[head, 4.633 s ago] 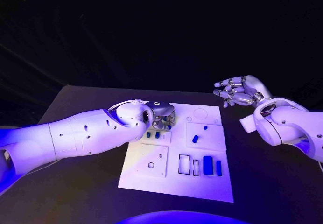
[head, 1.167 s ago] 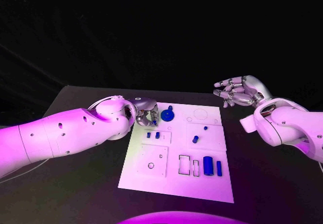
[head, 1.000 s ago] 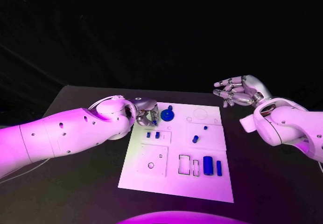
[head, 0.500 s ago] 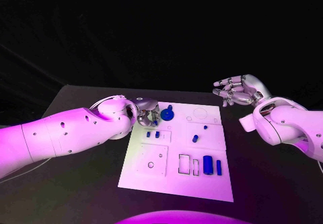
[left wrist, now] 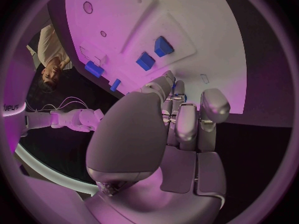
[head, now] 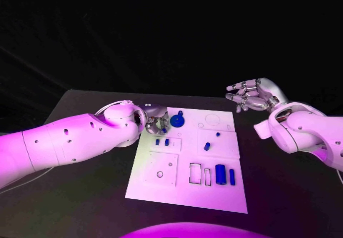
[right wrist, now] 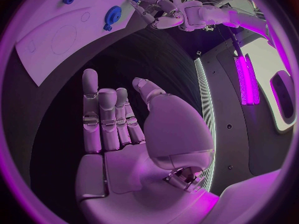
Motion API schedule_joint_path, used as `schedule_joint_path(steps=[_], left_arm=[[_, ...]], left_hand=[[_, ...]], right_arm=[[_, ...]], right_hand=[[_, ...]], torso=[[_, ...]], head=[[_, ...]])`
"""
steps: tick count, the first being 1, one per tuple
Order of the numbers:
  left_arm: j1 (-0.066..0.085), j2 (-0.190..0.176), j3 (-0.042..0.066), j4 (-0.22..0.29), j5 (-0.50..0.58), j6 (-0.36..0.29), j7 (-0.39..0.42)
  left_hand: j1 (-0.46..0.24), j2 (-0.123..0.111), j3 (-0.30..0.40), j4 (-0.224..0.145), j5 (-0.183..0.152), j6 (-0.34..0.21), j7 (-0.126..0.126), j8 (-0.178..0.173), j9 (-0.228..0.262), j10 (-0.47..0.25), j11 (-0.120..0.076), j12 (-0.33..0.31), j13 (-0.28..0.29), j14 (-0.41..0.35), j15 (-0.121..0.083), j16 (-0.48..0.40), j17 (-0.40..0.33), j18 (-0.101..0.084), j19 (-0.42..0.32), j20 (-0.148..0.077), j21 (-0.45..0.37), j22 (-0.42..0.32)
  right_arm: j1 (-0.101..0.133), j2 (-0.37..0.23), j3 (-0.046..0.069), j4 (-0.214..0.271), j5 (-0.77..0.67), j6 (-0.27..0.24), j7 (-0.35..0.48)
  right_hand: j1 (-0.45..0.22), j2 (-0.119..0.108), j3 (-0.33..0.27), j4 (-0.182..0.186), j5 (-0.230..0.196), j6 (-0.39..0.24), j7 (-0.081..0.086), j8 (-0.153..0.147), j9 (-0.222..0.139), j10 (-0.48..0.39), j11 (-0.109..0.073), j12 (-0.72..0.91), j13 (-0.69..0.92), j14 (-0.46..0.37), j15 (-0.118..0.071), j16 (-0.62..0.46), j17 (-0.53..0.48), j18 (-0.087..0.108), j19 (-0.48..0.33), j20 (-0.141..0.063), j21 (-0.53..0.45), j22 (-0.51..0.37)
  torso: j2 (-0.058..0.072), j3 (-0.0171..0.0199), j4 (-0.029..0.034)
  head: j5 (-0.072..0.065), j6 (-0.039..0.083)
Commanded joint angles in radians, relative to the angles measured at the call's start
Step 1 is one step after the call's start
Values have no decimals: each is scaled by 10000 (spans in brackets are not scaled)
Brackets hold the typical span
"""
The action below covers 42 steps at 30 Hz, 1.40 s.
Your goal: Assemble the parts on the task board
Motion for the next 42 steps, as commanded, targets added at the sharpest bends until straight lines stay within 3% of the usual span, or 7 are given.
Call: schedule_joint_path(steps=[1, 26, 42], left_arm=[[2, 33, -3, -8, 33, 260, -53], [2, 69, -4, -2, 67, -42, 59], [2, 75, -9, -17, 160, 199, -73]], left_hand=[[-91, -8, 54, 13, -22, 62, -7, -42, 13, 75, -10, -58, 12, 65, -4, 12, -2, -43, 18, -6, -4, -16], [-125, 35, 121, 2, -20, 102, -23, -49, 21, 135, -30, -80, 34, 71, -15, 23, 33, -50, 25, -14, 31, 21], [-403, -19, 100, 88, -24, 112, -22, -99, 22, 154, -19, -166, 69, 46, -9, -2, -48, -32, -38, -20, -33, -49]], right_arm=[[-1, 10, 1, 7, -18, 12, 135], [-2, 32, 1, -7, -12, 19, 137], [-2, 27, 1, 2, 9, 18, 155]], right_hand=[[-45, 52, -58, 20, -60, -67, 29, 37, 17, -34, -16, 26, -8, -59, 20, 34, 15, 128, -15, 12, -65, -9], [-45, 52, -58, 20, -60, -67, 29, 37, 17, -34, -16, 26, -8, -59, 20, 34, 15, 128, -15, 12, -65, -9], [-26, 63, -60, 16, -55, -67, 27, 55, 18, -32, -19, 50, -20, -51, 17, 54, 20, 129, -7, 10, -66, -12]], torso=[[0, -1, -2], [-5, 4, -4], [-2, 8, 1]], head=[[5, -5], [14, -5], [-1, -15]])
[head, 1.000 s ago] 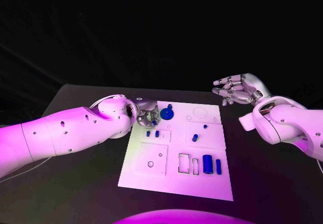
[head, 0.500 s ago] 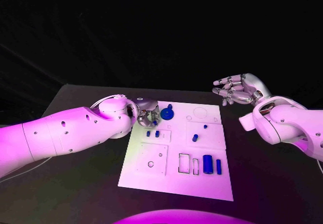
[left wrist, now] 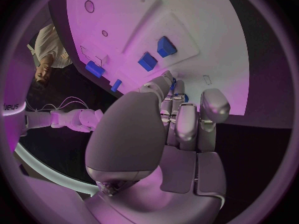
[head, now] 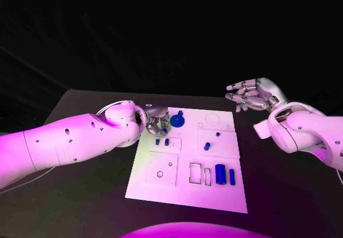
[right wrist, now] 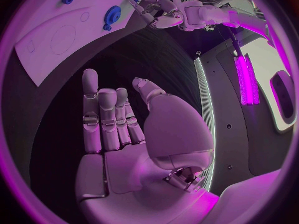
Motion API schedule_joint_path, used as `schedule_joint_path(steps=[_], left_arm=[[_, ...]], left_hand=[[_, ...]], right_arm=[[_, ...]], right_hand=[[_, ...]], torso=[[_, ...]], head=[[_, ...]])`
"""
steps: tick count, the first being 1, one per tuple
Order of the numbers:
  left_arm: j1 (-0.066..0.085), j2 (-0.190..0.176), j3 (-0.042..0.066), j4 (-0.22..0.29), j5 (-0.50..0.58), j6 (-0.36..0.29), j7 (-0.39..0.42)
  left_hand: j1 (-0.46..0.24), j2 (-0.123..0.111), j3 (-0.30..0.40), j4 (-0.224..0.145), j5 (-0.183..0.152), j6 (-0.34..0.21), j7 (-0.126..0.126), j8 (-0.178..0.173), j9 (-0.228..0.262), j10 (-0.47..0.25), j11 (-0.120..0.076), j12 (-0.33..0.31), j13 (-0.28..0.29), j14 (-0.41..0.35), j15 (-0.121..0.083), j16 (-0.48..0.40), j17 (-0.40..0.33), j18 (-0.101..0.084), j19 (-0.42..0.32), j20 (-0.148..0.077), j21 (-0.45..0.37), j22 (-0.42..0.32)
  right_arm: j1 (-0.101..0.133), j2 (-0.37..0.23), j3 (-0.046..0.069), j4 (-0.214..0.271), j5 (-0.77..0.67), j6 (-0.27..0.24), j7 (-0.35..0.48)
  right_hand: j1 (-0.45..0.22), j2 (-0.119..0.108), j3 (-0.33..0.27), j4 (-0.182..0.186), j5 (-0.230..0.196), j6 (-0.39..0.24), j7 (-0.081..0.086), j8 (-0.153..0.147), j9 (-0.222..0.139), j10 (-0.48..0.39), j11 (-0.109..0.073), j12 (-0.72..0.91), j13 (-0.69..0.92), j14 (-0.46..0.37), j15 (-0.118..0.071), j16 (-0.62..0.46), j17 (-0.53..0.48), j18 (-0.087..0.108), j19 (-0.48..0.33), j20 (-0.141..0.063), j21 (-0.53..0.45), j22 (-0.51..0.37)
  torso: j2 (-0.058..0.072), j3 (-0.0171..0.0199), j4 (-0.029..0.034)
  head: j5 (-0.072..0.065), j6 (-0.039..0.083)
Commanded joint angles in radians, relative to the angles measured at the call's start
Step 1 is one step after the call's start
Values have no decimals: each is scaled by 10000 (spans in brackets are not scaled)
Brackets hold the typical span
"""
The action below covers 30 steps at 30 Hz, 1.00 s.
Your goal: Assemble the parts on the task board
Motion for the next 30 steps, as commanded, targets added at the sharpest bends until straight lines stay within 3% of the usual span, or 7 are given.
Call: schedule_joint_path(steps=[1, 30], left_arm=[[6, 16, -4, -22, 104, 170, -66], [6, 40, -31, -56, 271, 175, -82]], left_hand=[[-115, -20, 13, 65, -24, 35, -22, -46, 3, 30, 2, -50, 13, 45, -8, -2, -23, -31, -40, -20, -35, -24], [-285, -161, 45, 77, -23, -314, -14, -287, -77, -7, 13, -205, 67, -7, 10, -35, -149, -10, -125, -10, -118, -108]], right_arm=[[-1, 7, 2, 12, -4, 25, 124], [-2, 21, 2, -2, 15, 16, 136]], right_hand=[[-26, 63, -60, 16, -54, -67, 28, 57, 13, -35, -21, 51, -14, -51, 17, 55, 11, 128, -7, 10, -33, -13], [-18, 66, -61, 14, -52, -71, 27, 63, 12, -53, -22, 43, -39, -60, 16, 44, -9, 129, -4, 9, -34, -14]], torso=[[3, 7, 6], [3, -3, 3]], head=[[-6, -7], [10, -46]])
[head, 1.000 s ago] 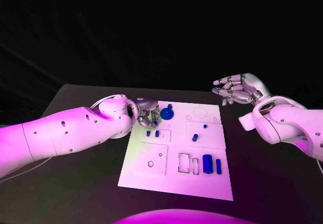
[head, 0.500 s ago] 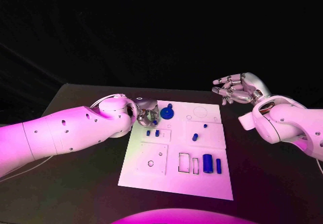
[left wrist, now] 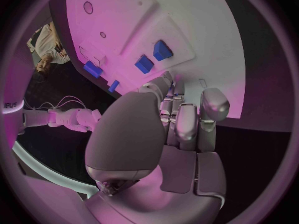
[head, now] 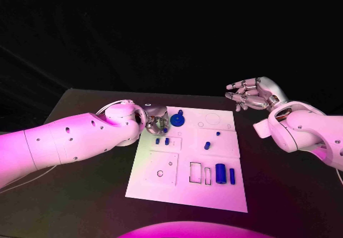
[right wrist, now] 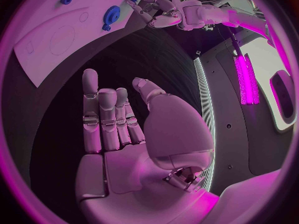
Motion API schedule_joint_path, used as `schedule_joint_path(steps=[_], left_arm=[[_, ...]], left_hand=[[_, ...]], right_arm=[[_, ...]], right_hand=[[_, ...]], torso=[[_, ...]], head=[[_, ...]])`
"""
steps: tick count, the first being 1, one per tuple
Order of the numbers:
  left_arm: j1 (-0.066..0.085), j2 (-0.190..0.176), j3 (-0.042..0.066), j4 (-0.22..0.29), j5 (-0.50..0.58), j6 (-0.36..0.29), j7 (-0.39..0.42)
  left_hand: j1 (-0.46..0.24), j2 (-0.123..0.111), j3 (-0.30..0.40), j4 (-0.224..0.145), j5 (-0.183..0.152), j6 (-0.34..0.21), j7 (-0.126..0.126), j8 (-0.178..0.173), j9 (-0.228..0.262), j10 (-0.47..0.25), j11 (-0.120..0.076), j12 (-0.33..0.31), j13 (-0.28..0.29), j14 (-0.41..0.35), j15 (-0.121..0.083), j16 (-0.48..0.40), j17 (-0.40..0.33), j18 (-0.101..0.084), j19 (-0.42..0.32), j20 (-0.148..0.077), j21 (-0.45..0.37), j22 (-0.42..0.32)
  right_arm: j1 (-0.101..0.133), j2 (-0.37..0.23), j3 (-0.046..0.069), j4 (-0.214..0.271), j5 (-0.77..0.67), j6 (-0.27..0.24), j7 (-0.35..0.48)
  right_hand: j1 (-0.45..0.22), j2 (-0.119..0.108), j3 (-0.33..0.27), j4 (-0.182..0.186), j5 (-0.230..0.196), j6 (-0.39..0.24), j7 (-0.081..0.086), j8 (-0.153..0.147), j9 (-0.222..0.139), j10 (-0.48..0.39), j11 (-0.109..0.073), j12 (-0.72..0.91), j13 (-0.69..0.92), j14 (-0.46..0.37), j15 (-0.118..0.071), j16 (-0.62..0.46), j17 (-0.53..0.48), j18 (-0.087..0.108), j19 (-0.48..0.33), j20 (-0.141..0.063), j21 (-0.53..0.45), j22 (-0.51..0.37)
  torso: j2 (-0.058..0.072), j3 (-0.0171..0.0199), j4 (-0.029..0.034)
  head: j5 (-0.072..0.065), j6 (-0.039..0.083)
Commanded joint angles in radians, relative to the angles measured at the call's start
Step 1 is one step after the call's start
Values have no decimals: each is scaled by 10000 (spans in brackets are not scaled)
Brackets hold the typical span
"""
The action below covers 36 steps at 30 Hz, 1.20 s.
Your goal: Assemble the parts on the task board
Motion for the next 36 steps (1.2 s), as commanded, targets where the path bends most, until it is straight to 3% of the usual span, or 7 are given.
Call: schedule_joint_path(steps=[1, 9, 21, 27, 30, 32, 36], left_arm=[[6, 16, 1, 57, 88, 97, 46], [6, 2, 0, 49, 91, 54, -2], [6, -74, 1, 55, 89, 1, -90], [5, -208, 3, 111, 116, -316, -105], [6, -324, 7, 162, 135, -505, -104], [9, -430, 15, 163, 205, -670, -74], [47, -621, 40, 146, 472, -911, 1]], left_hand=[[-54, -6, 45, 22, -23, -79, 5, -62, -15, 30, -22, -35, 15, -7, 10, -35, -4, -11, -51, -10, -19, 7], [-45, -11, 53, 11, -23, -94, 6, -67, -18, 41, -25, -36, 21, -2, 7, -28, 13, -11, -50, -11, -15, 11], [-101, -183, 78, -25, -23, -637, 147, -121, -94, -5, 60, -151, 57, -33, 64, -44, -65, 1, -103, 16, -76, -56], [-298, -498, -232, 23, -33, -1475, 321, -115, -104, -345, 220, -389, 34, -153, 206, -162, -396, 61, -267, 93, -314, -299], [-293, -517, -437, 22, -28, -1691, 371, -98, -89, -522, 276, -475, 28, -227, 246, -247, -615, 100, -366, 133, -473, -461], [-269, -495, -626, 15, -31, -1641, 422, -39, -60, -812, 360, -553, -8, -560, 307, -633, -1487, 257, -789, 170, -1137, -1128], [-218, -413, -869, -1, -27, -1442, 434, 38, -39, -1028, 401, -479, -31, -786, 346, -943, -2089, 351, -1035, 209, -1582, -1550]], right_arm=[[-4, -2, 2, -2, -17, 17, 112], [-4, -3, 2, -6, -17, 18, 109], [-5, 1, 1, -49, -19, 127, 12], [-8, 15, 0, -130, -359, 806, -480], [-14, 24, 0, -173, -824, 1214, -752], [-18, 50, -2, -238, -1303, 1683, -1018], [-44, 94, -13, -311, -2407, 2288, -1354]], right_hand=[[-18, 66, -61, 14, -52, -71, 28, 63, 15, -62, -31, 43, -8, -60, 16, 44, -11, 129, -4, 9, -34, -15], [-18, 66, -61, 14, -52, -71, 28, 63, 15, -62, -31, 43, -8, -60, 16, 44, -11, 129, -4, 9, -34, -15], [-12, 59, -77, 17, -55, -108, 35, 71, 8, -252, -24, -101, -218, -163, 21, -84, -179, 127, -10, 11, -50, -26], [76, 102, 13, 46, -83, -12, -20, 288, 27, -424, -56, -1012, -1089, -554, -5, -790, -1000, 146, -56, -9, -236, -186], [172, 13, 113, -23, -161, 101, -50, 433, 29, -175, -111, -1929, -1948, -477, -79, -1063, -1346, 134, 81, -56, -296, -292], [217, -3, 287, -58, -140, 188, -80, 515, 25, -139, -115, -3022, -2837, 6, -114, -801, -1106, 142, 334, -121, -263, -346], [282, -121, 568, -172, -211, 342, -74, 623, 24, 495, -79, -4874, -4492, 864, -140, -187, -446, 118, 835, -173, -81, -349]], torso=[[2, -3, 1], [-2, -3, 1], [-3, -6, 5], [-8, -13, 5], [-7, -17, 4], [-15, -11, 6], [-17, -18, 2]], head=[[-2, -3], [0, 9], [-2, 19], [5, 28], [7, 46], [5, 52], [-17, 87]])
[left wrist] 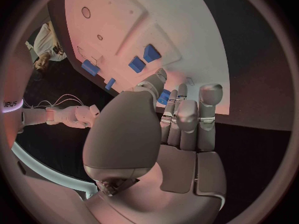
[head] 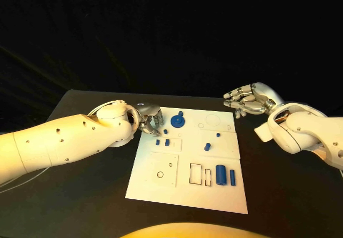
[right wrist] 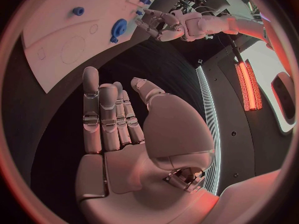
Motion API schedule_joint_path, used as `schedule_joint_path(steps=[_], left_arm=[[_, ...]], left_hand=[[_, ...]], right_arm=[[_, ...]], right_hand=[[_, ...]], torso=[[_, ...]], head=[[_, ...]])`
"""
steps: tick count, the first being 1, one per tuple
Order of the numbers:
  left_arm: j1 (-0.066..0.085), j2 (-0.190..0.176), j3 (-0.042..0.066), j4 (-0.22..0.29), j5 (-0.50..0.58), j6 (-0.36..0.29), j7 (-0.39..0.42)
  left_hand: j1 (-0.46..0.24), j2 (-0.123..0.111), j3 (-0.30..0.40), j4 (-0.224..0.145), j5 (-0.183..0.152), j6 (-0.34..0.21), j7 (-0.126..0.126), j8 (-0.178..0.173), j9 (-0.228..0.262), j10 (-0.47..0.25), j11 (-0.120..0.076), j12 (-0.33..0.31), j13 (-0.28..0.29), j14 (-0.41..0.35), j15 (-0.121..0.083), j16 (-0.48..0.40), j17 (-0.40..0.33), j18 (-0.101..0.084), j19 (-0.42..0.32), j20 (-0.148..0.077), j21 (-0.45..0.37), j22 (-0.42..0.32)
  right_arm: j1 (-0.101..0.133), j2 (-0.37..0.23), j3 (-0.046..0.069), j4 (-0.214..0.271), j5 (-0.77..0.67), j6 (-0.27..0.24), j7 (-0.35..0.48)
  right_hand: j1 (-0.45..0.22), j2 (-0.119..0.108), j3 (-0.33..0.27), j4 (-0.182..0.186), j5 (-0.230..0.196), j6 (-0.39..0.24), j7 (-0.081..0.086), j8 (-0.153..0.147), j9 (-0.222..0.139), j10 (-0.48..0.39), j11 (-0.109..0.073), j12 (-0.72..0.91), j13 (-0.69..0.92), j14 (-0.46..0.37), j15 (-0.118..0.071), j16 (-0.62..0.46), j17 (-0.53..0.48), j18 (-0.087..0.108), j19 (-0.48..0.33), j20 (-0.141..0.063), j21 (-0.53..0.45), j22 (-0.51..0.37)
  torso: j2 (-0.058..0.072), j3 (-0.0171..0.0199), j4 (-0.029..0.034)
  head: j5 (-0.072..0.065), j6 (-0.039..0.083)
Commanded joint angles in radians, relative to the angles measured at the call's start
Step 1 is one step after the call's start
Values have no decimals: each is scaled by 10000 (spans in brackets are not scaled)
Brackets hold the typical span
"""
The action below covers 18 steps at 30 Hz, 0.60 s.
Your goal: Assemble the parts on the task board
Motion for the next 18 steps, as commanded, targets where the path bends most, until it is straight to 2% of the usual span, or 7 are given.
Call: schedule_joint_path(steps=[1, 3, 5, 8, 10, 14, 18], left_arm=[[53, -142, 29, 0, 458, -575, 99], [107, -288, 46, -22, 971, -750, 191], [187, -449, 57, -69, 1881, -1025, 370], [320, -719, 66, -205, 4697, -1513, 1025], [376, -886, 68, -275, 6400, -1754, 1594], [439, -1196, 69, -344, 9175, -1935, 2686], [462, -1415, 65, -263, 11187, -1876, 3524]], left_hand=[[112, 32, -176, 5, -26, 133, -36, 42, 5, -162, -17, 64, -22, -252, -14, -311, -609, 170, -269, -4, -454, -443], [148, 107, -264, 15, -24, 182, -51, 53, 3, -197, -31, 131, -21, -422, -29, -587, -1083, 225, -425, -7, -780, -755], [209, 227, -265, 41, -4, 299, -54, 99, 11, -89, -43, 288, 5, -756, -51, -1117, -1970, 276, -576, -20, -1114, -1070], [97, 407, -235, 248, -10, 710, -148, 328, 69, 532, -190, 804, 169, -1059, -151, -1670, -2798, 403, -900, -86, -1767, -1690], [278, 547, -90, 191, -17, 734, -134, 357, 59, 529, -205, 921, 208, -1359, -176, -2073, -3457, 455, -1109, -129, -2125, -2013], [356, 591, 54, 163, -16, 678, -47, 378, 25, 172, -122, 1021, 223, -1704, -96, -2485, -3761, 436, -1311, -90, -2455, -2224], [278, 603, 53, 204, -18, 655, -19, 396, 17, 86, -98, 1120, 248, -1732, -72, -2564, -3820, 437, -1322, -64, -2556, -2300]], right_arm=[[-44, 33, -8, -36, -1922, 1378, -765], [-67, 34, -10, -36, -2565, 1681, -970], [-83, 24, -12, -16, -3206, 1936, -1192], [-108, -28, -13, 101, -4262, 2178, -1604], [-126, -64, -13, 219, -4907, 2263, -1865], [-174, -140, -14, 522, -6250, 2363, -2390], [-249, -181, -14, 831, -7600, 2475, -2885]], right_hand=[[196, -104, 159, -138, -89, 195, -50, 117, 19, 402, -37, -849, -787, 586, -55, 646, 720, 86, 392, -55, 506, 222], [344, -133, 275, -287, -260, 371, -98, 172, 32, 730, -100, -1228, -1157, 1073, -117, 1370, 1507, -86, 940, -128, 1693, 917], [463, -122, 418, -414, -492, 529, -154, 201, 41, 1014, -132, -1534, -1445, 1361, -160, 1891, 2085, -219, 1294, -181, 2575, 1456], [586, -166, 632, -588, -197, 681, -189, 162, 44, 1298, -188, -1922, -1760, 1623, -207, 2417, 2686, -382, 1662, -231, 3633, 2116], [617, -167, 774, -652, -91, 750, -200, 100, 51, 1415, -189, -2135, -1911, 1714, -213, 2594, 2892, -443, 1788, -248, 4023, 2368], [481, -280, 911, -673, -168, 873, -214, -31, 68, 1576, -170, -2555, -2191, 1865, -204, 2936, 3303, -587, 2032, -243, 4894, 2926], [264, -440, 904, -598, -504, 939, -211, -141, 78, 1528, -129, -2918, -2408, 1988, -161, 3230, 3649, -711, 2240, -215, 5636, 3392]], torso=[[-1, -6, 4], [5, 4, 6], [6, 4, -10], [11, 7, -6], [10, 12, -11], [7, 5, -24], [9, 8, -15]], head=[[-27, 27], [-29, 43], [-62, 38], [-120, 105], [-204, 110], [-481, 91], [-618, 113]])
